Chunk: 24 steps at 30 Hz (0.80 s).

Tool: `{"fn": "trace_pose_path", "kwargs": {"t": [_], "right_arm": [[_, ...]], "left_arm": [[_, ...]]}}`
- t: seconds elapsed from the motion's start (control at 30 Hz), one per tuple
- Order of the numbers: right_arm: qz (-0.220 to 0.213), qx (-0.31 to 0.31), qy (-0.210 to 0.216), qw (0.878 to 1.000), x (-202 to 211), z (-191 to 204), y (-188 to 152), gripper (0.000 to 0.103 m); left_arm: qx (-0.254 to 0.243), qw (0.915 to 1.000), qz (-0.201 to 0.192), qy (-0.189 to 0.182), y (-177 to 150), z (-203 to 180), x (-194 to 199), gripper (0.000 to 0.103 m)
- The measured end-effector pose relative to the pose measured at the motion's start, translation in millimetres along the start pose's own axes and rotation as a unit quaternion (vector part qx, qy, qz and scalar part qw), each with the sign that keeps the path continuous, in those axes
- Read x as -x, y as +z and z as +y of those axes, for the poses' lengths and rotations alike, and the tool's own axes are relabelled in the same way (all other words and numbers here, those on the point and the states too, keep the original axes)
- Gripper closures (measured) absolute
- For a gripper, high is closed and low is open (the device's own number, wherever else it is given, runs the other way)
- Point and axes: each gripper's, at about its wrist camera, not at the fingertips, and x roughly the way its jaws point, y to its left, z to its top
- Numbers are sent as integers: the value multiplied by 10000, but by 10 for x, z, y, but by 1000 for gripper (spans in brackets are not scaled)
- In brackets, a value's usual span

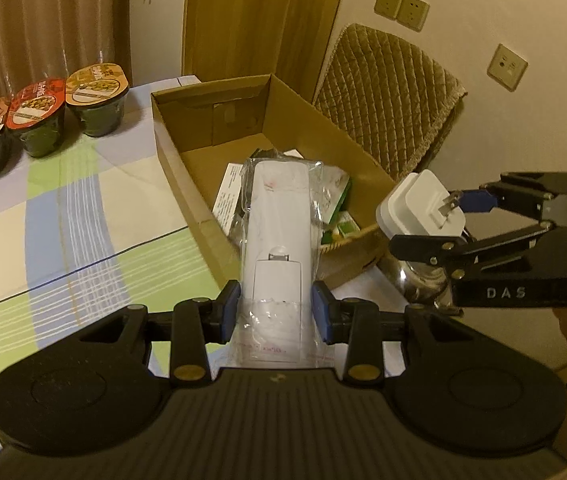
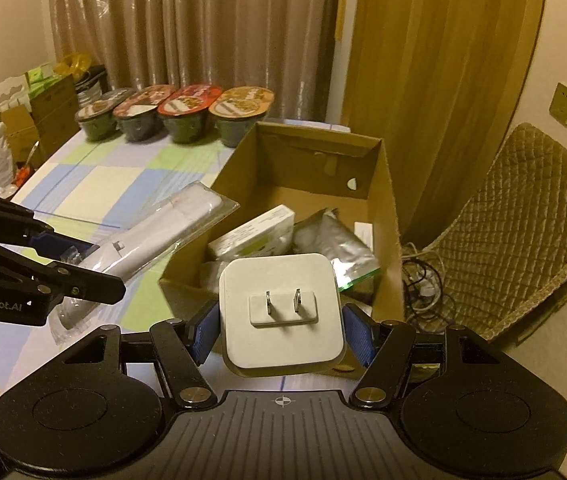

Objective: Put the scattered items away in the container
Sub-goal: 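Carry the bagged packet and white plug over the cardboard box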

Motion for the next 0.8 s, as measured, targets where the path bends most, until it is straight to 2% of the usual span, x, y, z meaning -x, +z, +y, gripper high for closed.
{"fn": "trace_pose_path", "kwargs": {"t": [0.8], "right_arm": [[-14, -307, -175, 9994, -265, -436, 258, 35]], "left_arm": [[791, 9966, -45, -235, 333, -45, -492, 70]]}}
